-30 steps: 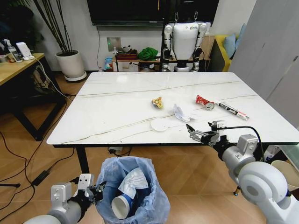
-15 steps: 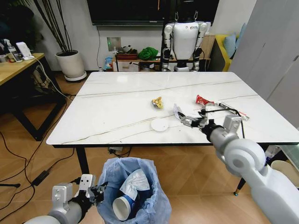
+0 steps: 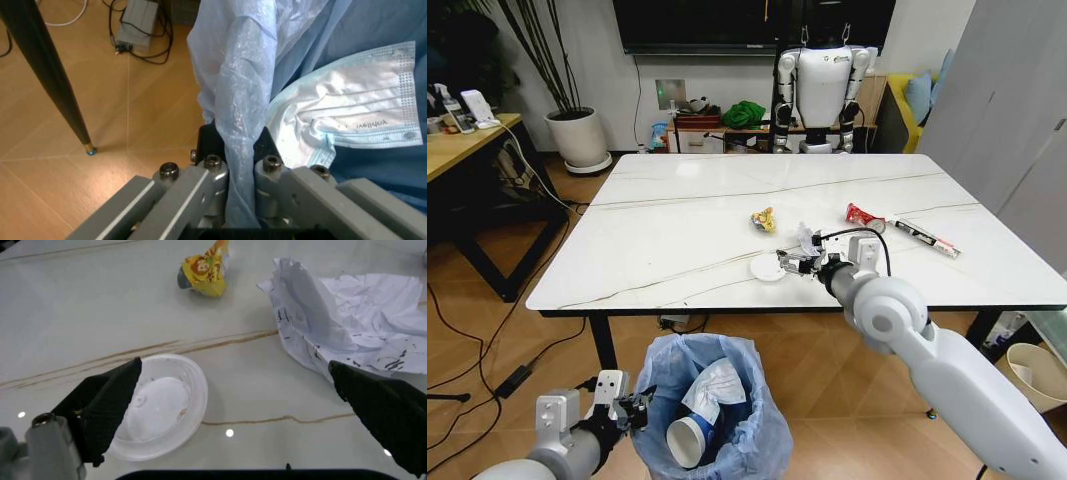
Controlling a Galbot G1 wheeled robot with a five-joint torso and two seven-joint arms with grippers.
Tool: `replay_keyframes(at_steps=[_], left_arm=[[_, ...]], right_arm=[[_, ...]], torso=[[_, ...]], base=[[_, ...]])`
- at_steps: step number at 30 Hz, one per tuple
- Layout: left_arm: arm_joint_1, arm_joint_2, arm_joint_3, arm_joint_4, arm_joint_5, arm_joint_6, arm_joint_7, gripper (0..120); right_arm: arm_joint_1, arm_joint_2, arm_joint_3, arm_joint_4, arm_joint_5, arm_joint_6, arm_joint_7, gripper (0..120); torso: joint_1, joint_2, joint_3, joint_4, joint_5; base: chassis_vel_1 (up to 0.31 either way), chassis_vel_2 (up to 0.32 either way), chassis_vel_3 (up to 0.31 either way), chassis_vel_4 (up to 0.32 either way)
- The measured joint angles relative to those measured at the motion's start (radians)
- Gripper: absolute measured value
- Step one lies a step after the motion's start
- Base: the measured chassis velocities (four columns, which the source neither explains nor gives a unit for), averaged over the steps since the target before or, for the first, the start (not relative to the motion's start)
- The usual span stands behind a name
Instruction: Pick up the trash bin and place the trash from the table into it.
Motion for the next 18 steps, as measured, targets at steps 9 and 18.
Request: replay_keyframes(at_steps=[9, 18], left_arm=[[-0.017, 0.003, 0.006, 0.000, -0.005, 0.000, 0.001, 0], [-0.032, 0.005, 0.007, 0.000, -0.014, 0.000, 0.004, 0]], right_arm=[[0.067, 0.027, -0.086, -0.032, 0.055, -0.008, 0.105, 100], [0.088, 0.043, -0.134, -0.066, 0.049, -0.012, 0.114, 82]], torso=[[0.000, 0.000, 0.000, 0.0001, -0.0001], [0.000, 0.000, 0.000, 0.0001, -0.0002]], base=[[0.000, 0.000, 0.000, 0.000], [0.000, 0.000, 0.000, 0.000]])
